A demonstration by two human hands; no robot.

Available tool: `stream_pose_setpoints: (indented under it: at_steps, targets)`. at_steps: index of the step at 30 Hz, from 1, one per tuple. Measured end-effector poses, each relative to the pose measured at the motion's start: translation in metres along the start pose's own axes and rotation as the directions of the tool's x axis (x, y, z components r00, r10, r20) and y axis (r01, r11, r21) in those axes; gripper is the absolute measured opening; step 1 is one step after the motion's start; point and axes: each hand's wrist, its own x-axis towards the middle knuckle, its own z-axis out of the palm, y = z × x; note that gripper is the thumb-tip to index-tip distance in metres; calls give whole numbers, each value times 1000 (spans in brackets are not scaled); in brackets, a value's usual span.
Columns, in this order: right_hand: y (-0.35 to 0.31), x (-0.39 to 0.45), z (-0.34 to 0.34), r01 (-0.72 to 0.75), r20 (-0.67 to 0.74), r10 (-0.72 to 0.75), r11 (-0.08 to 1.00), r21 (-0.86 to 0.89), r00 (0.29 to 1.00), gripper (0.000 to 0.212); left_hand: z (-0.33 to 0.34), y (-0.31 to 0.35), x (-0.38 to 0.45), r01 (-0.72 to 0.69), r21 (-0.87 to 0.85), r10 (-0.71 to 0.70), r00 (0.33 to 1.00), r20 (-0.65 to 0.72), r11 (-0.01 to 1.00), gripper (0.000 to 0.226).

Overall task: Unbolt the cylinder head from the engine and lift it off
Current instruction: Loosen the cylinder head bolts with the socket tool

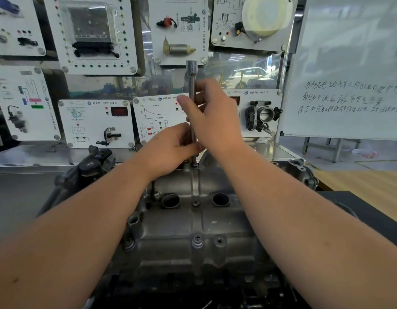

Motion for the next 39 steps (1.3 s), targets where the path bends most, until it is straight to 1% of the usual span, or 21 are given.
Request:
stream_pose_setpoints:
  at_steps: [1, 2, 4, 6, 9, 12, 14, 16, 18, 20, 24, 27, 29, 32, 34, 37, 39]
  targets:
    - [0, 1, 0, 10, -18, -10, 1000, -19, 1000, 26, 0, 1, 0, 10, 3, -10, 1000, -5, 1000, 32]
    - [1, 2, 0, 9, -22, -10, 1000, -26, 1000, 23, 1, 1, 0, 19, 6, -19, 1000, -6, 1000, 31]
    - [2, 3, 1, -7, 6, 7, 1000, -24, 1000, 22, 1, -1, 1, 40, -7, -40, 999, -2, 999, 20]
    - [3, 3, 0, -18, 38, 19, 1000, -18, 999, 23, 1, -1, 1, 53, -11, -53, 999, 5, 999, 17]
    - [2, 2, 0, -20, 46, 19, 1000, 17, 999, 21, -1, 3, -1, 30, 18, -31, 1000, 7, 999, 20]
    - [3, 1, 1, -48, 28, 46, 997, 57, 999, 27, -2, 6, -3, 20, -22, -20, 1000, 13, 1000, 29]
    - [3, 1, 2, -49, 5, 49, 998, 51, 999, 20, 0, 6, -3, 29, -29, -29, 1000, 3, 999, 35]
    - [3, 2, 3, -48, -4, 48, 998, 49, 999, 15, 1, 1, -1, 54, -50, -54, 999, -4, 997, 29]
    - [4, 3, 3, -58, 9, 57, 997, 52, 998, 17, 2, 0, -1, 76, -83, -76, 997, -4, 994, 18]
    - [5, 3, 3, -54, 20, 53, 998, 33, 998, 22, 1, 0, -1, 71, -59, -71, 998, 0, 996, 14]
    - [4, 1, 4, -47, 28, 46, 998, 41, 999, 24, 0, 3, -3, 43, -38, -43, 999, -12, 998, 17]
    - [5, 1, 4, -73, -9, 73, 996, 60, 997, 21, 1, 3, -3, 34, -16, -35, 999, -14, 999, 19]
    - [6, 2, 4, -82, -21, 83, 995, 60, 996, 21, 1, 2, -2, 49, -34, -50, 998, -24, 998, 17]
    - [4, 2, 5, -64, -1, 64, 998, 17, 998, 24, 2, 1, -1, 93, -65, -94, 995, -21, 994, 13]
    - [4, 2, 5, -53, 7, 53, 999, 8, 999, 25, 1, 1, 0, 77, -44, -78, 997, -18, 996, 13]
    - [4, 1, 5, -53, 19, 52, 997, 53, 998, 16, 0, 2, -2, 41, -24, -42, 999, -9, 999, 14]
    - [5, -1, 5, -66, 5, 66, 994, 88, 998, 18, -1, 2, -2, 37, -16, -37, 999, -9, 999, 18]
